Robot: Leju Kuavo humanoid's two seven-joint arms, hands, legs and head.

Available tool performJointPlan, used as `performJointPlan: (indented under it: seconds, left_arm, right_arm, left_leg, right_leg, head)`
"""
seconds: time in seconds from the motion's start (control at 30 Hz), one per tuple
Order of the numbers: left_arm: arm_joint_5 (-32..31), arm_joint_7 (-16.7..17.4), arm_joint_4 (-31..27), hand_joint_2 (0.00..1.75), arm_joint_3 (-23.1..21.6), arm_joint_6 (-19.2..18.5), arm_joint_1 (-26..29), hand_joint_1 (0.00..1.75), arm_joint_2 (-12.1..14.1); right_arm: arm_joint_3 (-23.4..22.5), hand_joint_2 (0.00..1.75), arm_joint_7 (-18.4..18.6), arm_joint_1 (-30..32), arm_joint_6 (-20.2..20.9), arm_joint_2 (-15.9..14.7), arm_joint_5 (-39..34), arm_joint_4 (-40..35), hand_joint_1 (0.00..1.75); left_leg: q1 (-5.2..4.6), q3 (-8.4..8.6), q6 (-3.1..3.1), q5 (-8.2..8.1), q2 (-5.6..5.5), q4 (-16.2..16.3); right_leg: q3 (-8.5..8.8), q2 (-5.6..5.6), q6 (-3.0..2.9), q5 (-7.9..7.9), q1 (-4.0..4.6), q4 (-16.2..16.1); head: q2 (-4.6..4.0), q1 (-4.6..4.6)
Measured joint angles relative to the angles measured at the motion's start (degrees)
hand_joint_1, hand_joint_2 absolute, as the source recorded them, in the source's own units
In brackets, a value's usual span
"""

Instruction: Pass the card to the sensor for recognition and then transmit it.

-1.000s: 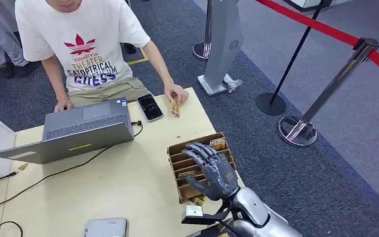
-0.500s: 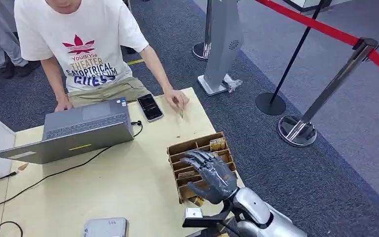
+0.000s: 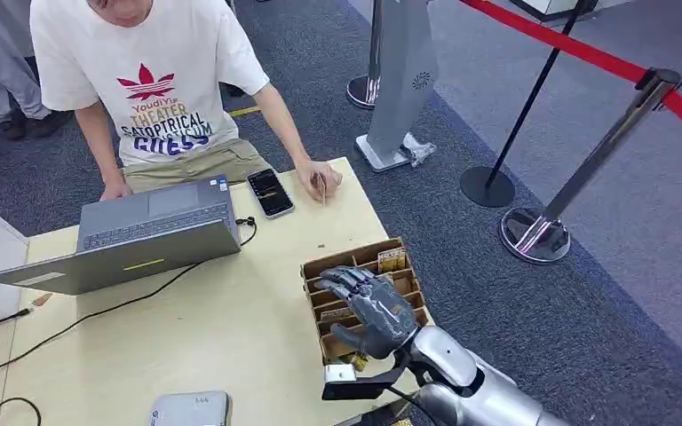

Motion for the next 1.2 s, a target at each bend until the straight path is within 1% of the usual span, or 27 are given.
performJointPlan:
  seconds: [0.03, 0.1, 0.13, 0.17, 0.2, 0.27, 0.3, 0.33, 0.4, 0.43, 0.47, 0.53, 0.57, 0.6, 0.67, 0.77, 0.8, 0.93, 1.03, 1.07, 1.2]
  left_arm:
    - [0.0, 0.0, 0.0, 0.0, 0.0, 0.0, 0.0, 0.0, 0.0]
    - [0.2, 0.0, 0.0, 0.0, 0.0, 0.0, 0.0, 0.0, 0.0]
    - [0.4, 0.0, 0.0, 0.0, 0.0, 0.1, 0.0, 0.0, 0.0]
    - [0.5, 0.0, 0.0, 0.0, 0.1, 0.1, 0.0, 0.0, 0.0]
    - [0.5, 0.0, 0.0, 0.0, 0.1, 0.0, 0.0, 0.0, 0.0]
    - [0.6, -0.1, 0.0, 0.0, 0.1, 0.0, 0.1, 0.0, 0.0]
    - [0.5, -0.3, 0.0, 0.0, 0.1, -0.1, 0.1, 0.0, 0.0]
    - [0.5, -0.5, 0.0, 0.0, 0.1, -0.1, 0.1, 0.0, 0.0]
    - [0.4, -0.7, 0.0, 0.0, 0.1, -0.1, 0.1, 0.0, 0.0]
    - [0.3, -0.8, 0.0, 0.0, 0.1, -0.1, 0.1, 0.0, 0.0]
    - [0.3, -0.8, 0.0, 0.0, 0.1, -0.1, 0.1, 0.0, 0.0]
    - [0.2, -1.0, 0.0, 0.0, 0.1, -0.1, 0.1, 0.0, 0.0]
    - [0.1, -1.1, 0.0, 0.0, 0.1, -0.2, 0.1, 0.0, 0.0]
    - [0.1, -1.2, 0.0, 0.0, 0.1, -0.2, 0.1, 0.0, 0.0]
    - [0.0, -1.3, 0.0, 0.0, 0.1, -0.3, 0.1, 0.0, 0.0]
    - [0.0, -1.4, 0.0, 0.0, 0.1, -0.3, 0.1, 0.0, 0.0]
    - [0.0, -1.4, 0.0, 0.0, 0.1, -0.3, 0.1, 0.0, 0.0]
    - [0.0, -1.8, 0.0, 0.0, 0.1, -0.3, 0.2, 0.0, 0.0]
    - [0.2, -1.9, 0.0, 0.0, 0.1, -0.2, 0.2, 0.0, 0.0]
    - [0.2, -2.0, 0.0, 0.0, 0.1, -0.2, 0.2, 0.0, 0.0]
    - [0.4, -2.2, 0.0, 0.0, 0.2, -0.2, 0.3, 0.0, 0.0]
  right_arm:
    - [0.1, 1.75, 0.0, -0.2, 0.1, 0.0, 0.0, 0.2, 0.7]
    - [0.3, 1.75, -0.2, -0.9, 0.5, 0.0, -0.5, 0.6, 0.79]
    - [0.4, 1.75, -0.3, -1.4, 0.8, 0.0, -1.0, 1.0, 0.73]
    - [0.5, 1.75, -0.3, -1.9, 1.0, 0.0, -1.1, 1.4, 0.73]
    - [0.5, 1.75, -0.3, -2.5, 1.2, 0.0, -1.2, 1.9, 0.8]
    - [0.6, 1.75, -0.2, -3.3, 1.2, 0.0, -1.8, 2.7, 0.8]
    - [0.6, 1.75, 0.0, -3.4, 1.2, 0.0, -2.1, 3.1, 0.75]
    - [0.5, 1.75, 0.2, -3.4, 1.2, -0.1, -2.1, 3.3, 0.75]
    - [0.5, 1.75, 1.0, -3.3, 1.0, -0.5, -2.0, 3.6, 0.66]
    - [0.3, 1.75, 1.4, -3.1, 1.0, -0.7, -2.0, 3.6, 0.68]
    - [0.2, 1.75, 1.8, -2.8, 1.0, -1.0, -1.9, 3.6, 0.63]
    - [-0.1, 1.75, 2.7, -2.0, 1.1, -1.2, -1.3, 3.3, 0.59]
    - [-0.3, 1.75, 3.1, -1.5, 1.2, -1.3, -0.7, 2.9, 0.61]
    - [-0.6, 1.75, 3.4, -1.0, 1.4, -1.3, -0.5, 2.6, 0.68]
    - [-0.9, 1.75, 3.9, -0.4, 1.8, -1.4, 0.2, 2.1, 0.66]
    - [-1.2, 1.75, 4.2, 0.4, 2.2, -1.4, 0.4, 1.3, 0.72]
    - [-1.3, 1.75, 4.3, 0.6, 2.3, -1.4, 0.4, 1.1, 0.77]
    - [-1.8, 1.75, 4.4, 1.4, 2.4, -1.5, 0.4, 0.1, 0.79]
    - [-2.3, 1.75, 4.5, 2.2, 2.4, -1.8, 0.7, -1.0, 0.77]
    - [-2.4, 1.75, 4.6, 2.5, 2.4, -2.0, 0.8, -1.2, 0.73]
    - [-2.5, 1.75, 4.6, 3.2, 2.4, -2.5, 1.2, -2.3, 0.75]
  left_leg:
    - [0.0, -0.01, 0.0, 0.0, 0.0, 0.0]
    - [0.0, -0.01, 0.0, 0.0, 0.0, 0.0]
    - [0.0, -0.01, 0.0, 0.0, 0.0, 0.0]
    - [0.0, 0.0, 0.0, 0.0, 0.0, 0.0]
    - [0.0, 0.01, 0.0, 0.0, 0.01, 0.0]
    - [0.0, 0.01, 0.0, 0.01, -0.02, 0.0]
    - [0.0, 0.01, 0.0, 0.01, -0.02, 0.0]
    - [0.0, 0.01, 0.0, 0.0, -0.02, 0.0]
    - [0.0, 0.01, 0.0, 0.0, -0.02, 0.0]
    - [0.0, 0.0, 0.0, 0.0, -0.02, 0.0]
    - [0.0, 0.0, 0.0, 0.0, -0.02, 0.0]
    - [0.0, -0.01, 0.0, -0.01, -0.02, 0.0]
    - [0.0, -0.02, -0.01, -0.01, -0.02, 0.0]
    - [0.0, -0.03, -0.01, -0.02, -0.02, 0.0]
    - [0.0, -0.02, -0.01, -0.02, -0.01, 0.0]
    - [0.0, -0.01, -0.01, -0.01, -0.01, 0.0]
    - [0.0, -0.01, -0.01, -0.01, -0.01, 0.0]
    - [0.0, 0.0, -0.01, -0.01, -0.01, 0.0]
    - [0.0, -0.01, -0.01, -0.01, -0.01, 0.0]
    - [0.0, -0.02, -0.01, -0.01, -0.01, 0.0]
    - [0.0, -0.02, -0.01, -0.02, -0.01, 0.0]
  right_leg:
    - [0.0, 0.0, 0.0, 0.0, 0.0, 0.0]
    - [0.0, 0.01, 0.0, 0.0, 0.0, 0.0]
    - [0.0, 0.01, 0.0, 0.0, 0.0, 0.0]
    - [0.0, 0.01, 0.0, 0.01, 0.0, 0.0]
    - [0.0, 0.02, 0.0, 0.01, 0.0, 0.0]
    - [0.0, -0.01, 0.0, 0.01, 0.0, 0.0]
    - [0.0, -0.02, 0.0, 0.0, 0.0, 0.0]
    - [0.0, -0.02, 0.0, 0.0, 0.0, 0.0]
    - [-0.01, -0.01, 0.0, 0.0, 0.0, 0.0]
    - [-0.01, -0.01, 0.0, 0.0, 0.0, 0.0]
    - [-0.01, -0.01, 0.0, 0.0, 0.0, 0.0]
    - [-0.02, -0.01, 0.0, -0.01, 0.0, 0.0]
    - [-0.02, -0.01, 0.0, -0.01, 0.0, 0.0]
    - [-0.03, -0.01, 0.0, -0.01, 0.0, 0.0]
    - [-0.03, 0.0, 0.0, -0.01, 0.0, 0.0]
    - [-0.03, 0.0, 0.0, 0.0, 0.0, 0.0]
    - [-0.02, 0.0, 0.0, 0.0, 0.0, 0.0]
    - [-0.02, 0.0, 0.0, 0.0, 0.0, 0.0]
    - [-0.02, 0.0, 0.0, 0.0, 0.0, 0.0]
    - [-0.03, 0.0, 0.0, 0.0, 0.0, 0.0]
    - [-0.03, 0.0, 0.0, -0.01, 0.0, 0.0]
  head:
    - [0.0, 0.0]
    - [0.0, 0.0]
    - [0.0, 0.0]
    - [0.0, 0.0]
    - [0.0, 0.0]
    - [0.0, 0.0]
    - [0.0, 0.0]
    - [0.0, 0.0]
    - [0.0, 0.0]
    - [0.0, 0.0]
    - [0.0, 0.02]
    - [0.0, 0.02]
    - [0.0, 0.0]
    - [0.0, 0.02]
    - [0.0, 0.0]
    - [0.0, 0.0]
    - [0.0, 0.0]
    - [0.0, 0.0]
    - [0.0, 0.02]
    - [0.0, 0.0]
    - [0.0, 0.0]
